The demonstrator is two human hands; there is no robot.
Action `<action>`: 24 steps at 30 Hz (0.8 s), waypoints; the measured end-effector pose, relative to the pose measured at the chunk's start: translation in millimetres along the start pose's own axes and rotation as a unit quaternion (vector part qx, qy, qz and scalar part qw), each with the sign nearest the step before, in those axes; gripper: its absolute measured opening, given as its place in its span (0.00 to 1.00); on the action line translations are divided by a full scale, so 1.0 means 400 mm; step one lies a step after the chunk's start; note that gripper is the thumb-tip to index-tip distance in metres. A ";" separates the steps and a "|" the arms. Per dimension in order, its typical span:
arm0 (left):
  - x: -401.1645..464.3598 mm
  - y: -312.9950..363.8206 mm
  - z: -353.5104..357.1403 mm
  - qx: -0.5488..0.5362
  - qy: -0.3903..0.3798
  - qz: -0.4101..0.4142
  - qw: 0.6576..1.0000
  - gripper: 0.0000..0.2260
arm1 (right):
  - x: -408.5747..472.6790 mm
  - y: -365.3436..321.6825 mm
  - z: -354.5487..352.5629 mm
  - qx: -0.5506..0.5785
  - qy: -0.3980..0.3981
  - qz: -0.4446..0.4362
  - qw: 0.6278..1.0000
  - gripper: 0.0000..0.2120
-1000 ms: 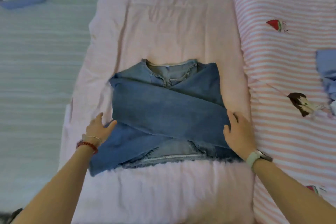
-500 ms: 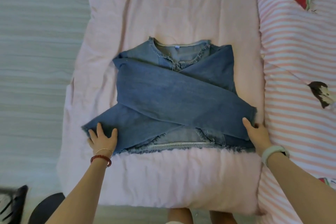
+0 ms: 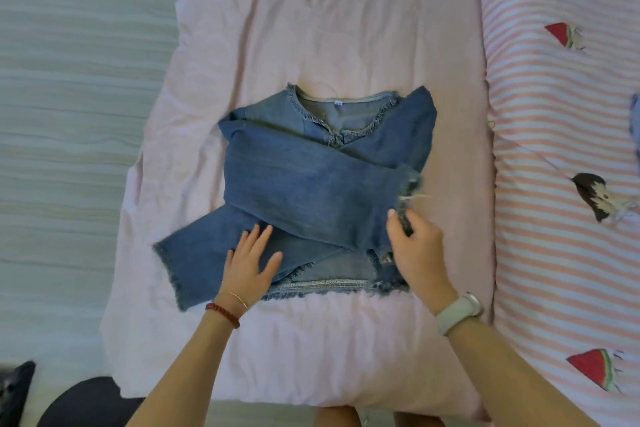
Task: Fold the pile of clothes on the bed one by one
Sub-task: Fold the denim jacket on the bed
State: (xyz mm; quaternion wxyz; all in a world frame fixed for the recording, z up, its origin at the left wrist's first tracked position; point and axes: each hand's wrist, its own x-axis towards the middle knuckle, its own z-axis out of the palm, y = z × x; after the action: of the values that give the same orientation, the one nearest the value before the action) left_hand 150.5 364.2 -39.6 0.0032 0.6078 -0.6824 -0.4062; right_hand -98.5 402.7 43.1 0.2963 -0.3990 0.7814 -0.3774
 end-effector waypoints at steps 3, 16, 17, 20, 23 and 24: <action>0.000 0.024 -0.040 -0.389 0.021 -0.153 0.908 0.16 | -0.018 -0.095 0.131 0.008 -0.100 -0.085 0.991 0.13; -0.053 -0.108 -0.160 -0.574 0.057 -0.311 0.755 0.29 | -0.126 -0.126 0.350 0.018 -0.359 -0.014 0.933 0.16; -0.044 -0.096 -0.155 -0.536 0.063 -0.298 0.787 0.30 | -0.122 -0.103 0.335 -0.014 -0.289 -0.053 0.956 0.16; -0.010 -0.060 -0.123 -0.292 0.071 -0.267 0.916 0.29 | -0.092 -0.035 0.301 -0.165 -0.141 -0.188 0.958 0.19; 0.005 -0.010 -0.103 -0.201 0.148 -0.260 0.933 0.16 | -0.071 0.004 0.285 -0.335 -0.175 -0.220 0.899 0.22; 0.003 -0.009 -0.106 -0.218 0.179 -0.243 0.928 0.13 | -0.067 0.015 0.282 -0.372 -0.191 -0.222 0.881 0.23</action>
State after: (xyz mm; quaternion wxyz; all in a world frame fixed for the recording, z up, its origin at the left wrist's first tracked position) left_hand 174.2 339.9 -13.6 0.1588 0.8017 -0.3966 -0.4182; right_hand -1.2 388.0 -18.3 0.1782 -0.7069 0.6838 -0.0316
